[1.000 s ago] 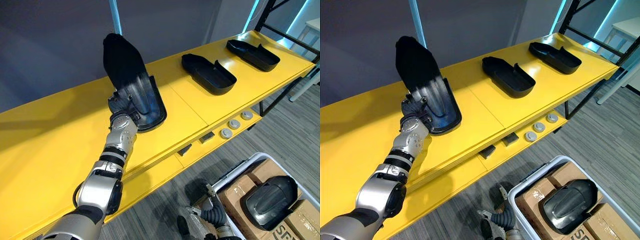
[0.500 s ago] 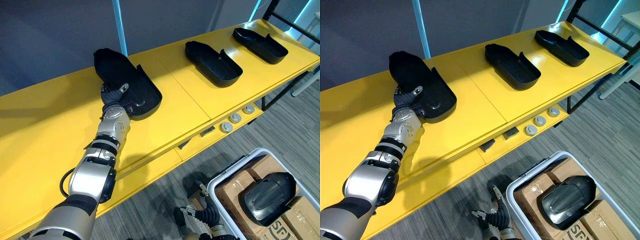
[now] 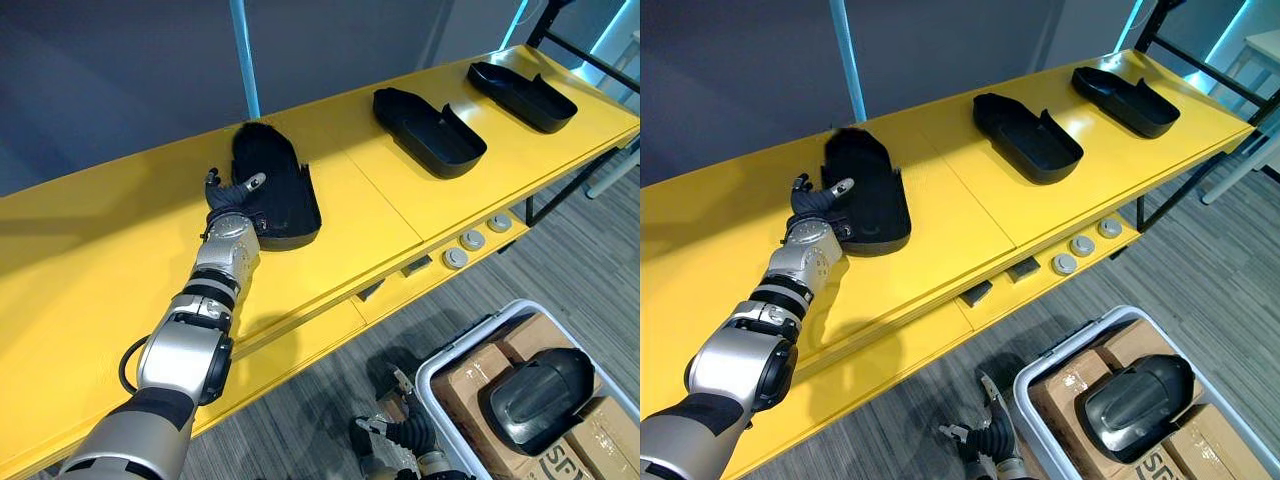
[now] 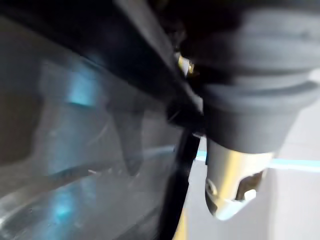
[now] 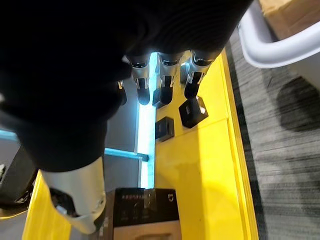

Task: Walk over and take plastic housings, then place them on the shelf

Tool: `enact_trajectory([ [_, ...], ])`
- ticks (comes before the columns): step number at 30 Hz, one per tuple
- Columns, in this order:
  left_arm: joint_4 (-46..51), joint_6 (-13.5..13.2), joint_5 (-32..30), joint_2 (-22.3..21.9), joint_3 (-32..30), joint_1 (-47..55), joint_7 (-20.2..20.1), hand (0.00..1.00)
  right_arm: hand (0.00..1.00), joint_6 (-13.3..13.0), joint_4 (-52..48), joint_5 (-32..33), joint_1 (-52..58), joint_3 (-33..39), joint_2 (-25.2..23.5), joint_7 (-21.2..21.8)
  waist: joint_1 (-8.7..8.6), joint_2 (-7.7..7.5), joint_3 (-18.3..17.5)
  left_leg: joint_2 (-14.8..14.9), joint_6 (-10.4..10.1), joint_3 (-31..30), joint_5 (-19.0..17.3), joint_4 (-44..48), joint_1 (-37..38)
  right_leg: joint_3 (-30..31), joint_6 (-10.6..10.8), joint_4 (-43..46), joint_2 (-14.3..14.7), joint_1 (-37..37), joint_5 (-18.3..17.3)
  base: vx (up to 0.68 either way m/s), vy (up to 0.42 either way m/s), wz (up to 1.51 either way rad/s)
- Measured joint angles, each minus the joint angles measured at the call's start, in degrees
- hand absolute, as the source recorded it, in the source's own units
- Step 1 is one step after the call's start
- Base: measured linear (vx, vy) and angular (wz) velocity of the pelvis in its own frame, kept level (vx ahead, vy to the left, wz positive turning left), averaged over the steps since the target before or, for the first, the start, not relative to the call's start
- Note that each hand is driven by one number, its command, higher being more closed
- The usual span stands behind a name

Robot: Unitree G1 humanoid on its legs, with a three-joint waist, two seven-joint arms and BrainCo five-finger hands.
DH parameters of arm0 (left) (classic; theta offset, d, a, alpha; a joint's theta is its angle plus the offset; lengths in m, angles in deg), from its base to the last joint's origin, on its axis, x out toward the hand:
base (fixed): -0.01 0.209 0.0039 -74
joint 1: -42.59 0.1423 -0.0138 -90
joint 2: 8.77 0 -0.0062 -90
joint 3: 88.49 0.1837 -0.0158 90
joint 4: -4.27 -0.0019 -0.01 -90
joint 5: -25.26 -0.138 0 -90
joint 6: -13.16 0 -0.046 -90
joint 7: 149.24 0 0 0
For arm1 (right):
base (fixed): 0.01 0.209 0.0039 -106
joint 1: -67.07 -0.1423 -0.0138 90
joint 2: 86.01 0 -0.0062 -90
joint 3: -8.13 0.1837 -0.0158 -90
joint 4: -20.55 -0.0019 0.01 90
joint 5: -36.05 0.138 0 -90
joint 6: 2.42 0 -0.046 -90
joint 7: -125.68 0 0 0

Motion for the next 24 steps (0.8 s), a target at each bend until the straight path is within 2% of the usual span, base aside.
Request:
enact_trajectory([
  [8, -0.92, 0.49, 1.06, 0.04, -0.05, 0.21, -1.62, 0.00, 0.00, 0.01, 0.02, -0.02, -0.02, 0.00, -0.07, 1.02, 0.32, 0.37, -0.21, -0.05, 0.04, -1.73, 0.57, -0.04, 0.06, -2.08, -0.01, -0.04, -0.21, 1.07, -0.01, -0.01, -0.006, 0.11],
  [11, -0.92, 0.34, 5.01, -0.28, -0.06, 0.96, -1.54, 0.00, 0.00, 0.03, 0.56, -0.03, -0.08, -0.04, -0.04, 1.02, 0.53, 1.23, -0.85, -0.06, -0.02, -2.47, 0.90, -0.21, 0.08, -2.54, -0.01, -0.04, -0.24, 1.42, -0.01, -0.02, -0.006, 0.12],
  [15, 0.41, -0.63, 13.59, -2.34, 0.25, 4.23, -0.75, 0.00, 0.00, 0.43, 2.58, -0.05, -0.43, -0.12, 0.34, 1.02, 0.94, 3.03, -3.05, -0.05, -0.06, -3.08, 1.19, -0.49, 0.26, -2.89, -0.01, -0.06, -0.27, 1.82, -0.02, -0.01, -0.002, 0.06],
  [21, 3.16, -2.49, 20.32, -4.98, 4.84, 7.10, -0.31, 0.00, 0.00, 0.73, 3.38, -0.06, -1.12, -0.10, 0.98, 1.01, 1.64, 3.15, -5.75, -0.05, -0.07, -3.14, 1.62, -1.01, 0.54, -3.01, -0.03, -0.06, -0.26, 1.92, 0.03, -0.01, 0.000, 0.00],
  [24, 4.77, -3.49, 22.87, -4.98, 7.04, 7.92, -1.54, 0.00, 0.00, 0.87, 4.48, -0.04, -1.82, -0.03, 1.28, 1.01, 1.70, 3.23, -6.06, -0.06, -0.05, -3.11, 1.68, -1.44, 1.74, -3.05, -0.02, -0.08, -0.25, 2.85, 0.03, 0.00, 0.000, 0.00],
])
